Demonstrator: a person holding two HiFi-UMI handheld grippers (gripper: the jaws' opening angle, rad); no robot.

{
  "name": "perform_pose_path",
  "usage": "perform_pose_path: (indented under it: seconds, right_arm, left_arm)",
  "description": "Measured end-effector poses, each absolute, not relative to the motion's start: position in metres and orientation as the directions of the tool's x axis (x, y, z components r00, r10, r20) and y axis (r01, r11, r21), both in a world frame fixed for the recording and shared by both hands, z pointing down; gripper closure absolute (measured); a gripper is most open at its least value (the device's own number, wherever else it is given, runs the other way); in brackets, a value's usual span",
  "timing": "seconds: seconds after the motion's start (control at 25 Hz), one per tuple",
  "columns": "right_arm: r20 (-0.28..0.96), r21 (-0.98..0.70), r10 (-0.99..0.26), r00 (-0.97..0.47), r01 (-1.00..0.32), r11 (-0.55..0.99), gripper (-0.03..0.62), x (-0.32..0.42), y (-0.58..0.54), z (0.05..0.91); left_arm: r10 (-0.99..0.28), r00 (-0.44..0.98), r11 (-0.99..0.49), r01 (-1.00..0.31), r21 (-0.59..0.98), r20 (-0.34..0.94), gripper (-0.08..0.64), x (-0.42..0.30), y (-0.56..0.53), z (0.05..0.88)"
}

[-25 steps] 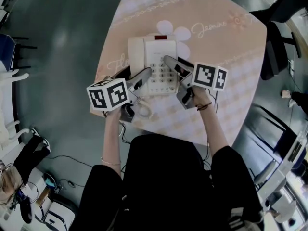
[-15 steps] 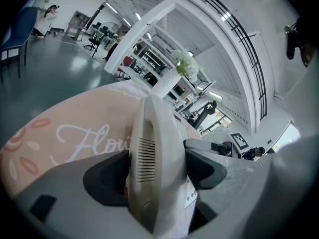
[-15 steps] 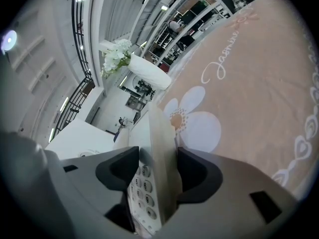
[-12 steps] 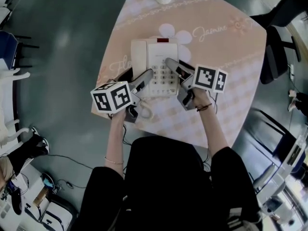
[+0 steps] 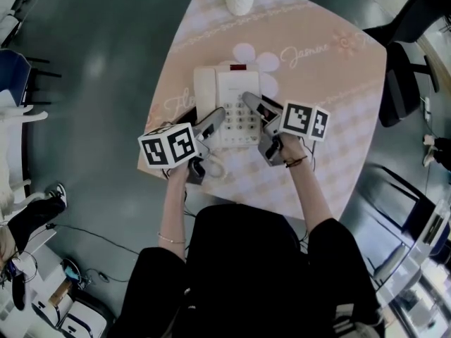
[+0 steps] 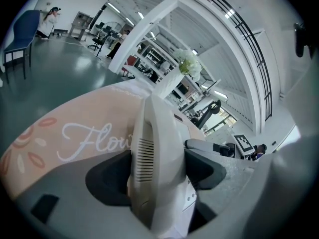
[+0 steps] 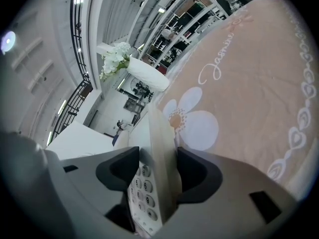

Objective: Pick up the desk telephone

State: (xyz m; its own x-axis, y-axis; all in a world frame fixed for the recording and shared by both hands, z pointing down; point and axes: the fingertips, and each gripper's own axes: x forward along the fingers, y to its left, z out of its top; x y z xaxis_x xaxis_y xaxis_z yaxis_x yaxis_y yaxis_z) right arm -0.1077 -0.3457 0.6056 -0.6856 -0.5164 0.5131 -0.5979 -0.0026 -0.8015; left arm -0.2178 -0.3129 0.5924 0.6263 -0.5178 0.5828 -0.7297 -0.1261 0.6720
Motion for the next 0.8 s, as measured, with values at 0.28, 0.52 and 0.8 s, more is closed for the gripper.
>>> perform_pose_path:
  seconds: [0.28,0.52,0.8]
  right_arm:
    - [0.496,-0.809,-0.521,-0.695,-0.588,0.013,0.367,-0.107,-0.341,0.594]
    - [0.473,-0.812,-0.53,-0.704,-0.582,0.048,0.365,-0.108,-0.337,0.571]
    - [0.444,-0.81,-0.538,-0.716,-0.578,0.1,0.365,-0.109,-0.333,0.545]
  left_arm:
    - [-0.527,0.609,-0.118,-0.743,0.659,0.593,0.235,-0.218,-0.305,0.582]
    - [-0.548,0.598,-0.133,-0.752,0.646,0.584,0.235,-0.219,-0.299,0.561]
    - [-0.58,0.587,-0.142,-0.756,0.639,0.566,0.236,-0.219,-0.292,0.536]
